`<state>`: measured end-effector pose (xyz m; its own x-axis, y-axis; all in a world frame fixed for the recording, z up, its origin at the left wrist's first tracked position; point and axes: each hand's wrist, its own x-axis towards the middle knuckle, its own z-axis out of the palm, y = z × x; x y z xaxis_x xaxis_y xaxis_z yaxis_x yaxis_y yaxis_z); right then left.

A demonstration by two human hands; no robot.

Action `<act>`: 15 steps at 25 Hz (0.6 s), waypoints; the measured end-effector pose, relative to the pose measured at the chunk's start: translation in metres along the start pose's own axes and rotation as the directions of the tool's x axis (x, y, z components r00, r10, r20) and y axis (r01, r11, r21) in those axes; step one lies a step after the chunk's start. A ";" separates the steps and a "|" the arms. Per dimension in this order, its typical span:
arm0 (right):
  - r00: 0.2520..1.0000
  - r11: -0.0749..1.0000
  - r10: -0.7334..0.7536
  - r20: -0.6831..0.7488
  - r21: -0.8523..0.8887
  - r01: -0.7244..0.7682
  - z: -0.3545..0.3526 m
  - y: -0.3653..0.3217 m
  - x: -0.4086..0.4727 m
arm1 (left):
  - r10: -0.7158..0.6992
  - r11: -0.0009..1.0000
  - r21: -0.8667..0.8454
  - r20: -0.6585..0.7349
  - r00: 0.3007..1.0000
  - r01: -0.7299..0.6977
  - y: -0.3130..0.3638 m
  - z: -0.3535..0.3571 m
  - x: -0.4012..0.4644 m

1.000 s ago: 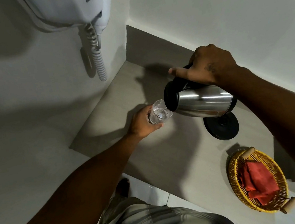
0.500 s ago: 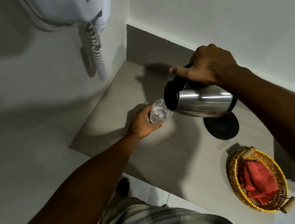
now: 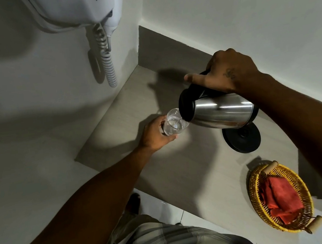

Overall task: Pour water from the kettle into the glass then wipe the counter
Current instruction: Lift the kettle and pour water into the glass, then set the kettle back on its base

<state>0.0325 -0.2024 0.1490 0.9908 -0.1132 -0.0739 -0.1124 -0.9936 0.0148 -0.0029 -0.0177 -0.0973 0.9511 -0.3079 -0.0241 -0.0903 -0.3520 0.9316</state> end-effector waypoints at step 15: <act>0.882 0.400 0.471 0.008 0.889 -0.221 0.063 0.108 -0.078 | 0.083 0.909 0.398 0.110 0.991 -0.120 -0.016 -0.020 -0.018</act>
<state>-0.0618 -0.3017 0.0938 0.8205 -0.5678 -0.0659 -0.3310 -0.3779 -0.8646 -0.0125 0.0107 -0.1044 0.9023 -0.4310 0.0133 -0.3139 -0.6352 0.7057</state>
